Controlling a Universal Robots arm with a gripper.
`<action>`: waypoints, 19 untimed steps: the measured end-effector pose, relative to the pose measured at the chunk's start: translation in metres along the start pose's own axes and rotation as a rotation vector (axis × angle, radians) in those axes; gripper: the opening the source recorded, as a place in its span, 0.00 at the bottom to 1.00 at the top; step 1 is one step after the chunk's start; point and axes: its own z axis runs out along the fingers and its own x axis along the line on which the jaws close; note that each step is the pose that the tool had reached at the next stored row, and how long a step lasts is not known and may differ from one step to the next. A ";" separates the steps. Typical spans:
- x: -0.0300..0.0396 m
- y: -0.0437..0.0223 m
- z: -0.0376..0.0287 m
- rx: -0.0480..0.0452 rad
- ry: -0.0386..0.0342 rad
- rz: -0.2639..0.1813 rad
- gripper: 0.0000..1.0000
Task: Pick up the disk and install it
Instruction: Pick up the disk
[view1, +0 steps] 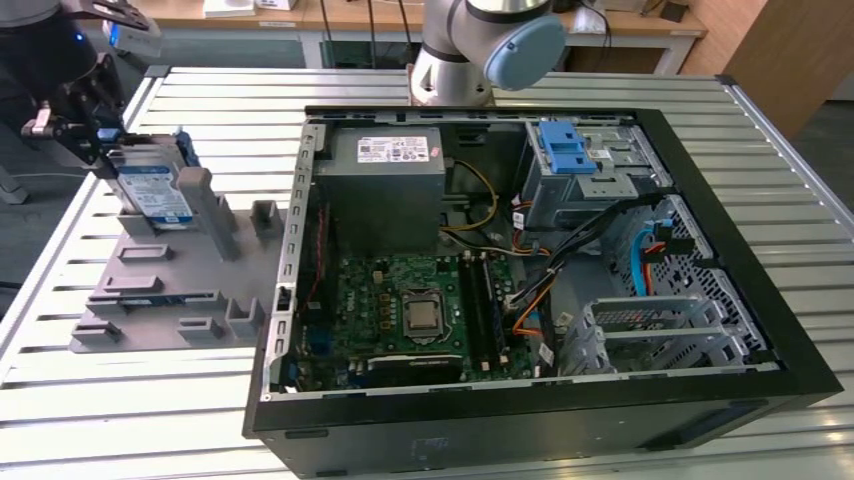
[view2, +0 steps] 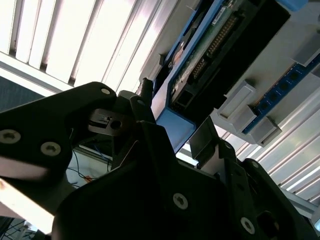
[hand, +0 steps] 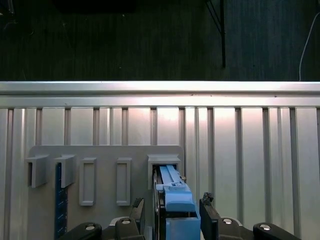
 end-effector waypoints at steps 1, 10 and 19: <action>0.0000 0.0000 0.0002 0.0002 -0.0001 0.000 0.55; 0.0000 -0.0001 0.0003 0.0002 -0.0001 0.000 0.47; 0.0000 -0.0001 0.0005 0.0002 -0.0001 0.000 0.37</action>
